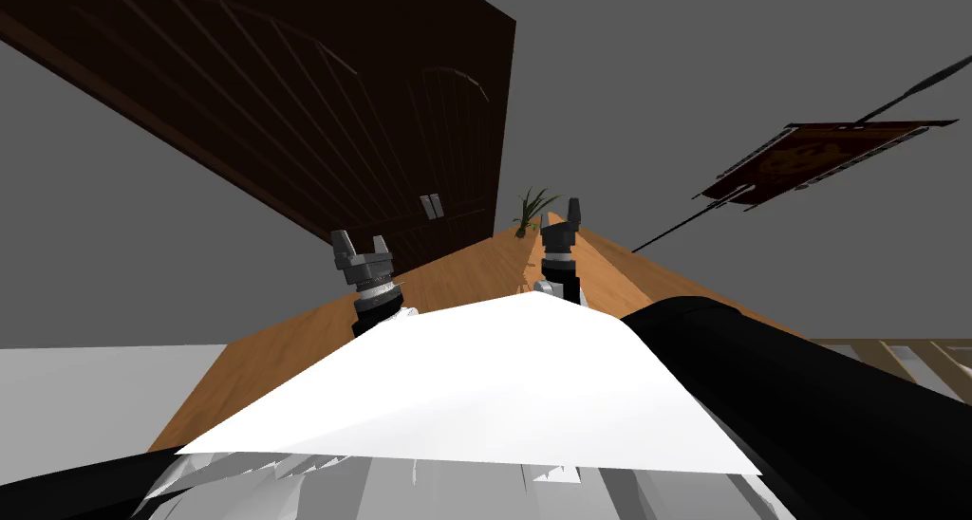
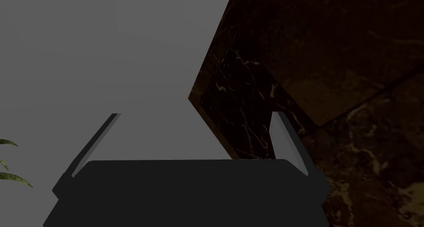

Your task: Pull the door open

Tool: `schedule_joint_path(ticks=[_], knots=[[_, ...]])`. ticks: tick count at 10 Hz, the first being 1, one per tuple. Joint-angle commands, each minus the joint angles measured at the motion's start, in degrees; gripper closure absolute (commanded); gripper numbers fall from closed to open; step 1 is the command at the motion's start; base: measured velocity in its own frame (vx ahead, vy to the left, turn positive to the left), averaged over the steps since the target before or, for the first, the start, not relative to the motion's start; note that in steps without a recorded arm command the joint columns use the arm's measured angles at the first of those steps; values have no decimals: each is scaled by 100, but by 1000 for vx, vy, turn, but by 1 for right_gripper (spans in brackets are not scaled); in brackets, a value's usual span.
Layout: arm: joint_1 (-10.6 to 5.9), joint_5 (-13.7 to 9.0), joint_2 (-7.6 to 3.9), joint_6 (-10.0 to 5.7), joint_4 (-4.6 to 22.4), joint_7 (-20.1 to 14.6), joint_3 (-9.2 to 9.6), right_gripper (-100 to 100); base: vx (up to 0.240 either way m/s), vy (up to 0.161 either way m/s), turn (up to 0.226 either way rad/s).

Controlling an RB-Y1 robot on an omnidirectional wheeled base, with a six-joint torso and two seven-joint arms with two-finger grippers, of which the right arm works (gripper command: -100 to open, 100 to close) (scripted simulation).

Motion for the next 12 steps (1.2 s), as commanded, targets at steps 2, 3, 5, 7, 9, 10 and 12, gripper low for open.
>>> schedule_joint_path(ticks=[2,3,5,7,9,10,12], knots=[[-135,85,-81,24,277,-72,-15,-100,79,37,64],[-193,121,-112,35,396,-102,-21,-100,129,68,67],[-343,214,-180,62,701,-181,-37,-100,156,53,70],[-436,272,-215,78,890,-231,-47,-100,119,37,60],[-580,362,-266,104,1185,-307,-62,-100,107,49,77],[-635,396,-282,114,1295,-335,-67,-100,124,34,49],[-743,463,-314,133,1516,-393,-79,-100,98,40,58]])
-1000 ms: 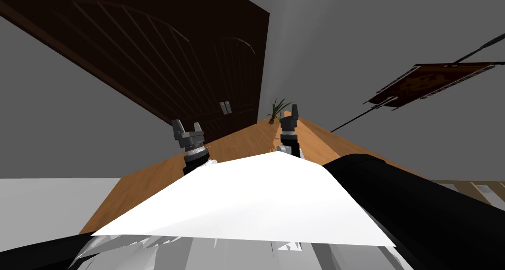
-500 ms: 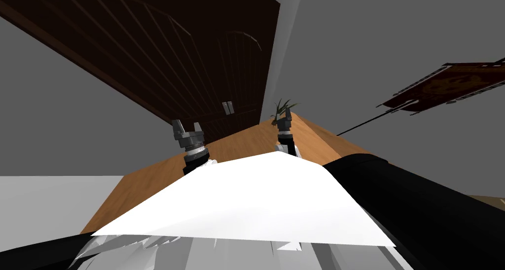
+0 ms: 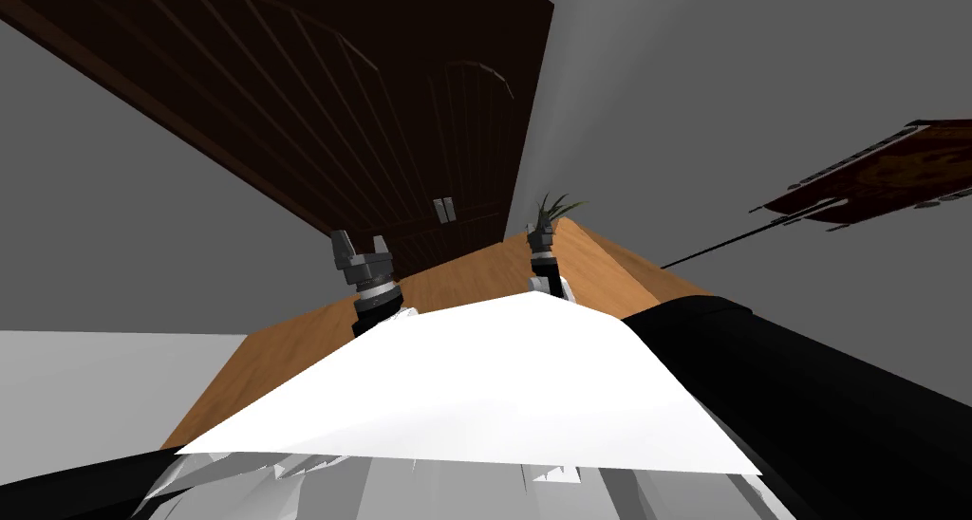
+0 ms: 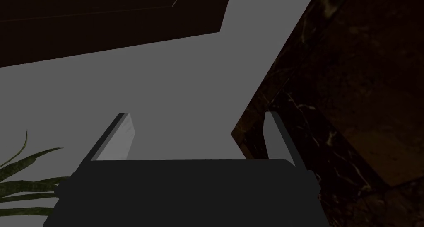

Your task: Pull the door open

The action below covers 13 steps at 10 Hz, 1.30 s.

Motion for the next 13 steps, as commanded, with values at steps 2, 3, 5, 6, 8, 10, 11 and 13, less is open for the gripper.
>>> schedule_joint_path(ticks=[2,3,5,6,8,10,11,13], knots=[[-132,94,-38,-2,319,-82,-11,-100,96,47,54],[-192,131,-51,9,441,-113,-17,-100,99,34,72],[-312,206,-78,30,685,-176,-30,-100,99,37,66],[-375,244,-89,41,812,-209,-36,-100,94,41,66],[-503,324,-110,64,1071,-276,-49,-100,117,46,70],[-631,403,-129,87,1331,-344,-62,-100,105,45,63],[-697,444,-136,98,1465,-378,-68,-100,106,48,68],[-830,526,-150,122,1731,-448,-81,-100,101,39,75]])
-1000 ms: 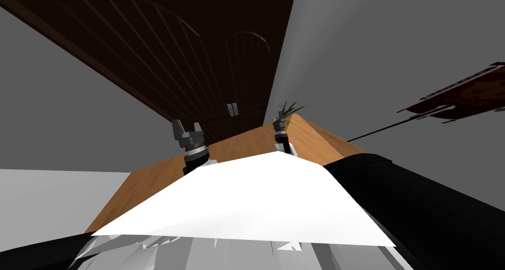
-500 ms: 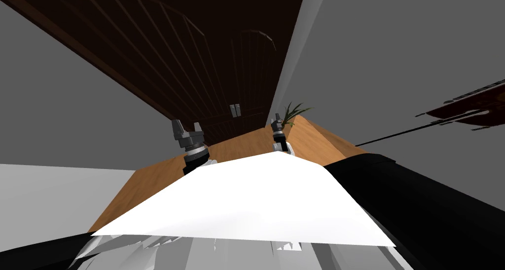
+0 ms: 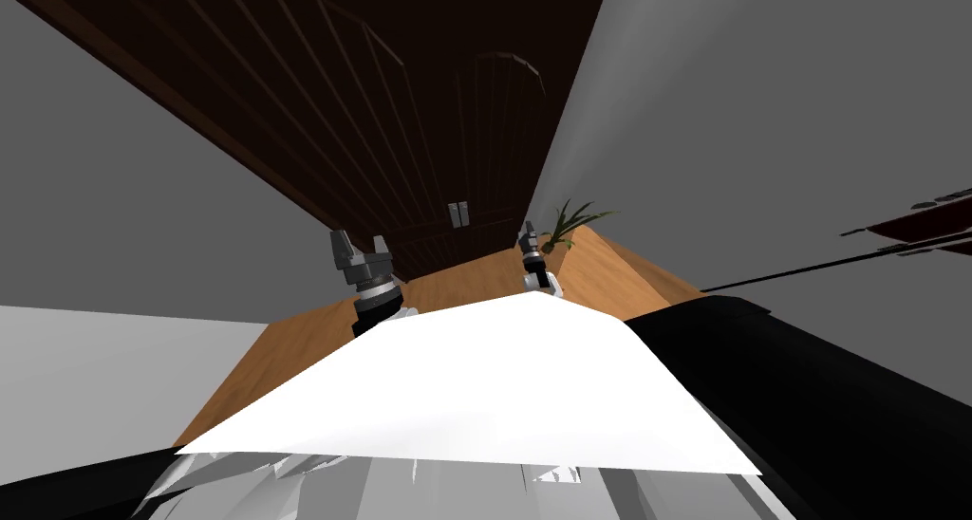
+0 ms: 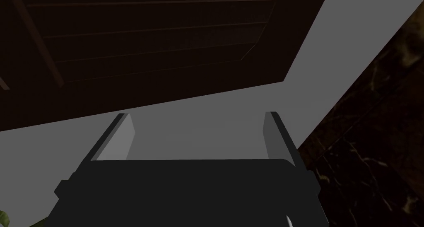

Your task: Pull the door open

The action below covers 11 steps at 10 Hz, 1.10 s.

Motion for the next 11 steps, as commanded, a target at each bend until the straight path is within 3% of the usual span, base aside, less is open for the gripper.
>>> schedule_joint_path(ticks=[1,11], knots=[[-93,71,-2,-1,226,-53,-4,-100,119,44,57],[-745,472,-16,113,1533,-392,-65,-100,109,35,71]])
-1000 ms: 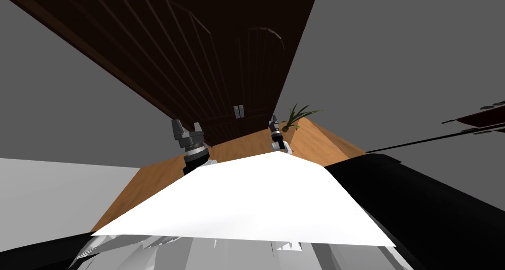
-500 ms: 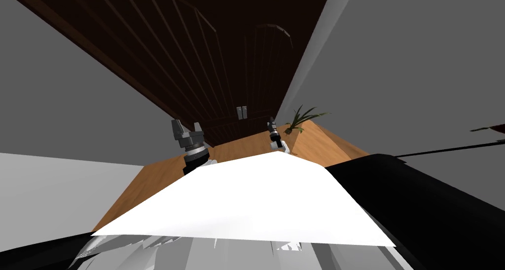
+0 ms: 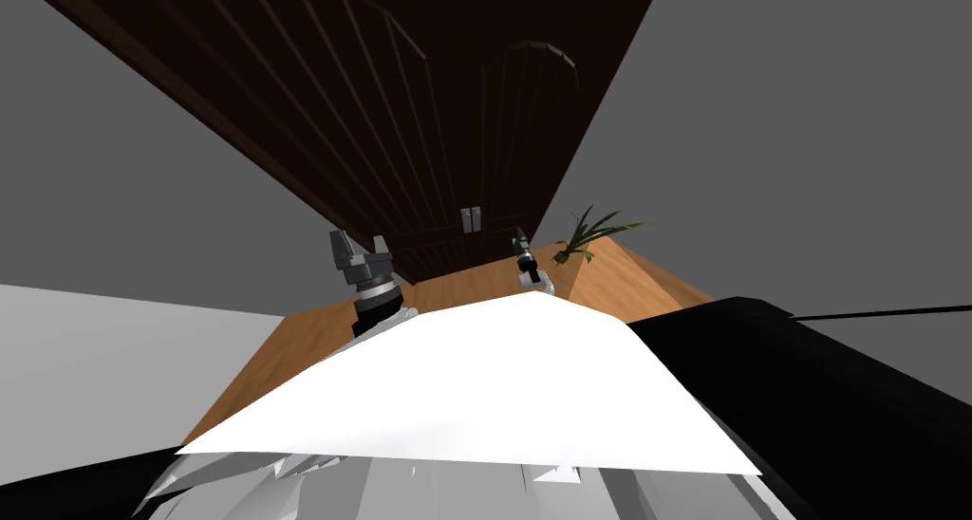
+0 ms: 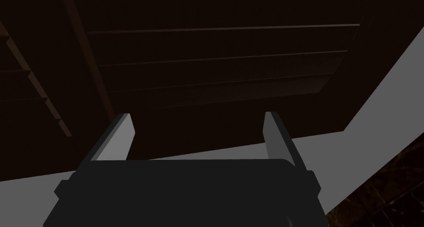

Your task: Pull the door open

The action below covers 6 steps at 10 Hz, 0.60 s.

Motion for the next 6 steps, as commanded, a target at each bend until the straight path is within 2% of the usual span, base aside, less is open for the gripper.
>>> schedule_joint_path(ticks=[1,6], knots=[[-124,65,10,8,234,-46,-13,-100,125,22,57],[-418,243,30,58,815,-197,-38,-100,105,28,63]])
